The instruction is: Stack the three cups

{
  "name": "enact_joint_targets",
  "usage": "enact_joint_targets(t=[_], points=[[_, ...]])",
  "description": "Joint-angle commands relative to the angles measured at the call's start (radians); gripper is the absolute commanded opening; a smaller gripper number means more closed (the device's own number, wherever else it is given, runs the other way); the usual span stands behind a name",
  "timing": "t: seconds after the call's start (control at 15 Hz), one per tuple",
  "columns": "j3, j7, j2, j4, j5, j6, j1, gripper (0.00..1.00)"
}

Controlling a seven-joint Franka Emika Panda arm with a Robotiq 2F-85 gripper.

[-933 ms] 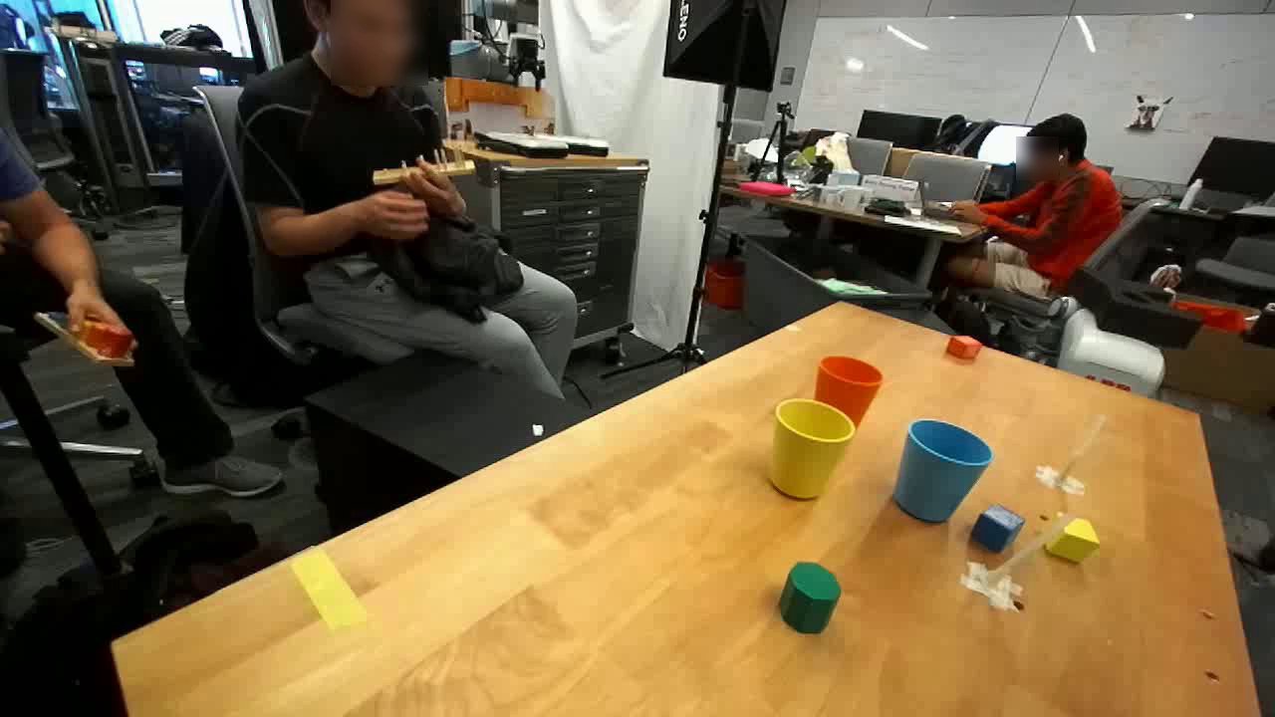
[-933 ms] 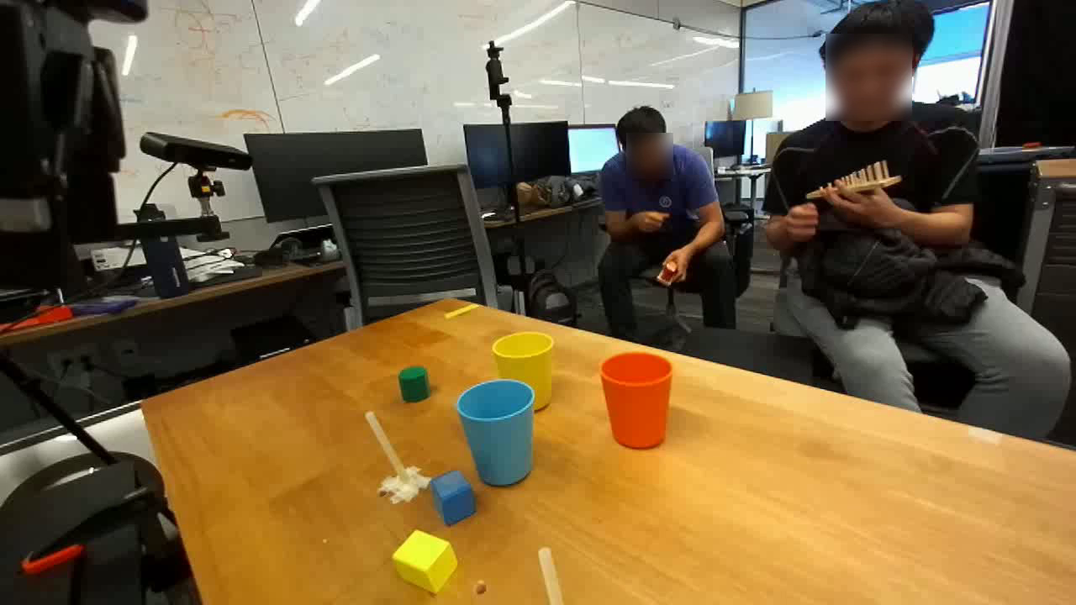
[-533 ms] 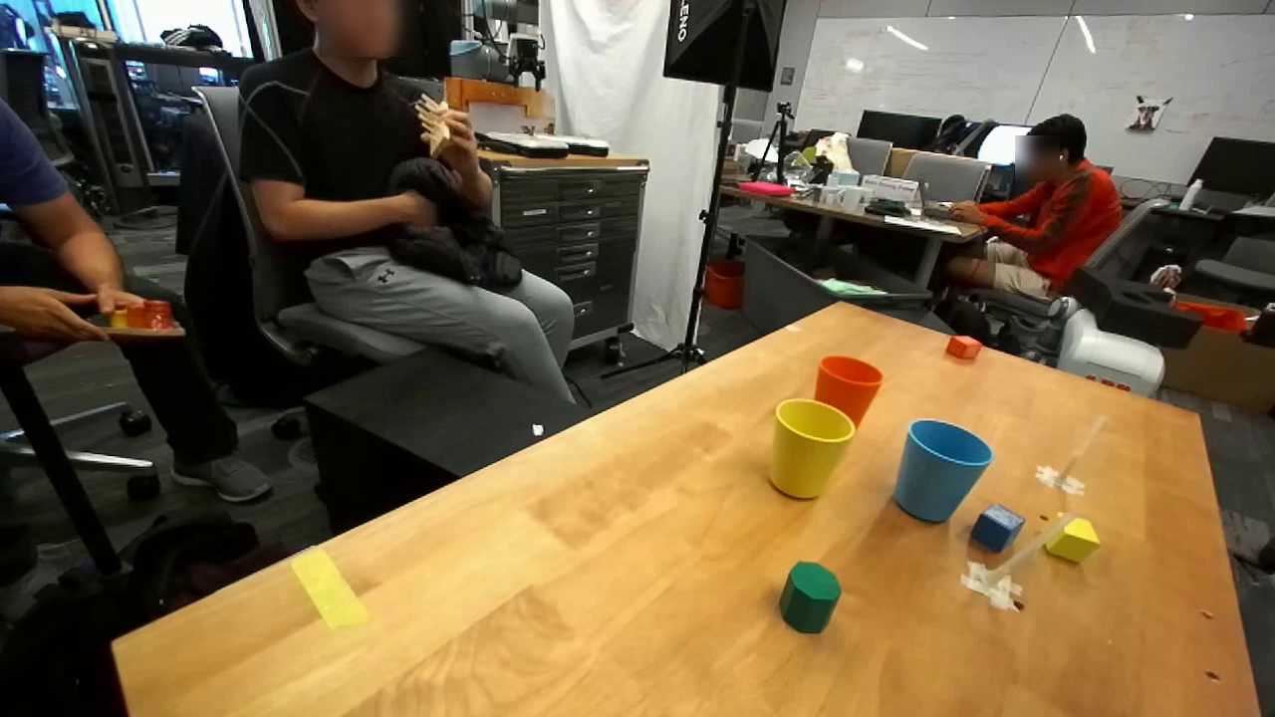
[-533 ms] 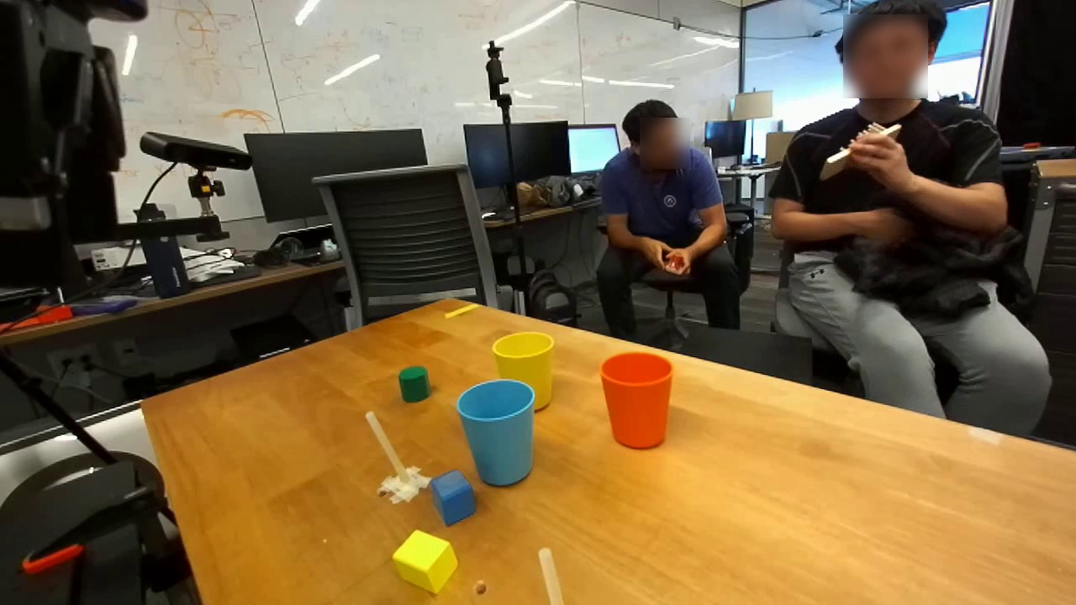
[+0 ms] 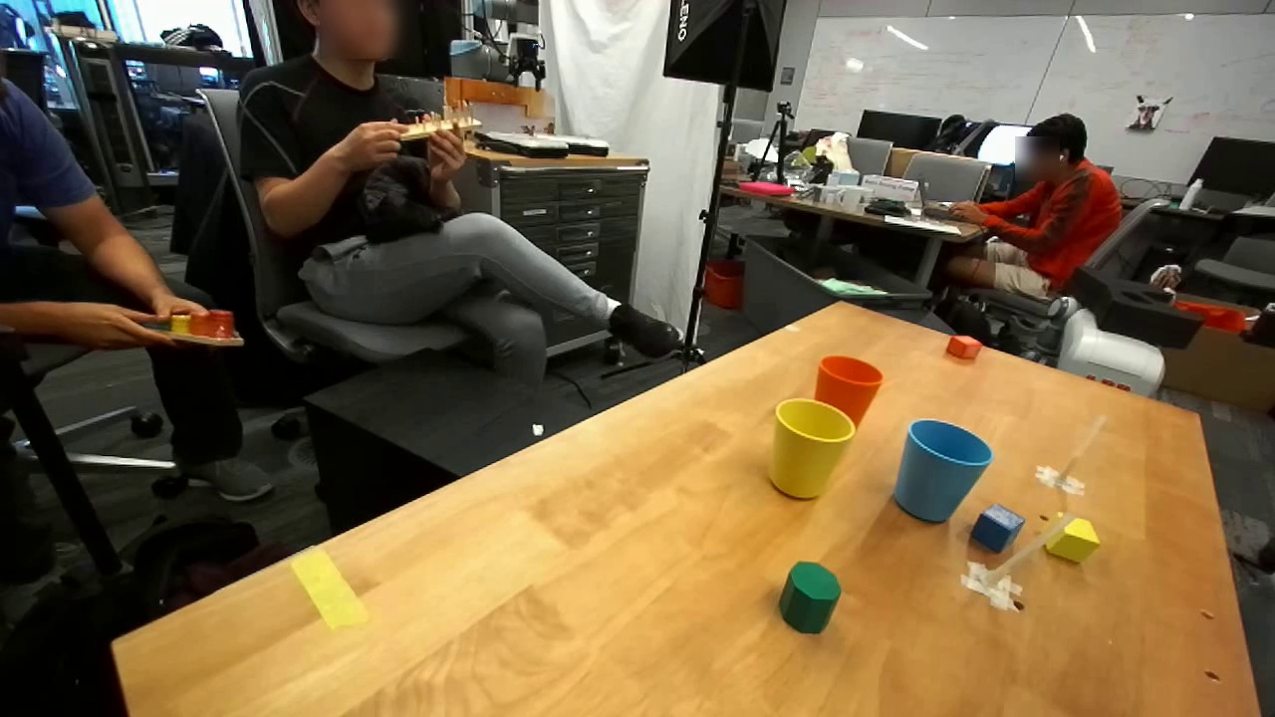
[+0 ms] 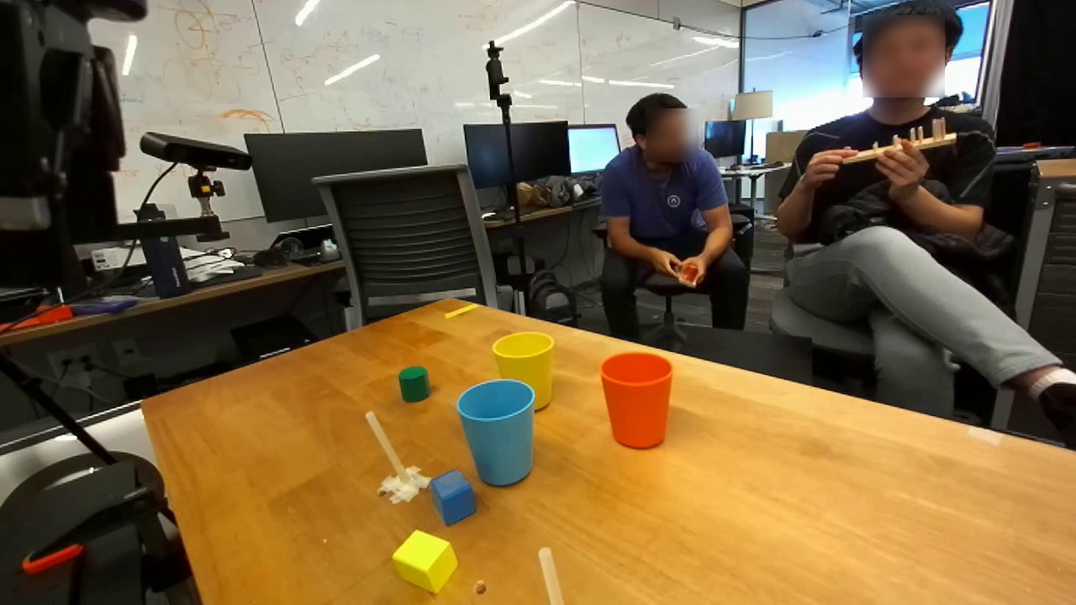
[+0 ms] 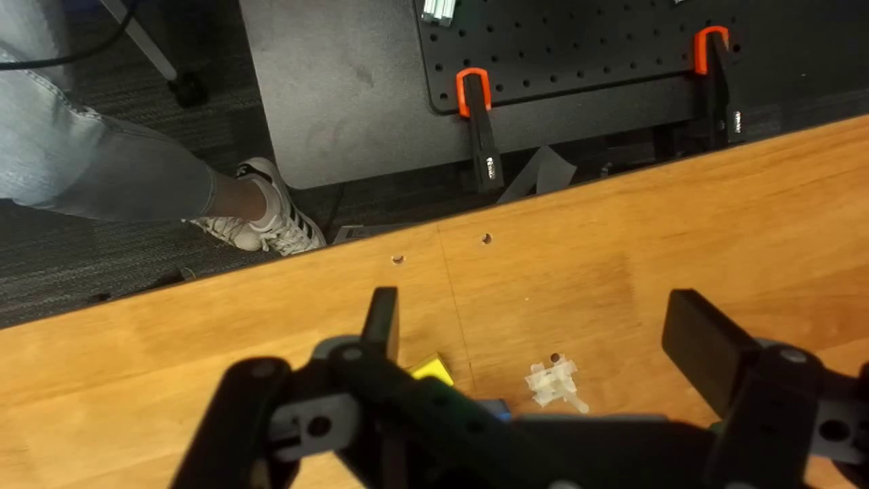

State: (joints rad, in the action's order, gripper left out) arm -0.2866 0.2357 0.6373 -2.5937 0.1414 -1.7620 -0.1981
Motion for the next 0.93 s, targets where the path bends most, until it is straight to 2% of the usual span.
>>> enact_joint_targets(t=[0.0,0.2,0.6,0.87], points=[[0.006,-0.022,-0.004,-0.006,-0.022,-0.023,-0.007,1.0],[-0.003,-0.091,-0.005,-0.026,-0.118,-0.123,-0.007,1.0],[0.027,-0.243,-0.059,-0.019,-0.337,-0.311,0.001,1.0],[0.075,-0.34,-0.148,0.011,-0.399,-0.452,0.011,1.0]])
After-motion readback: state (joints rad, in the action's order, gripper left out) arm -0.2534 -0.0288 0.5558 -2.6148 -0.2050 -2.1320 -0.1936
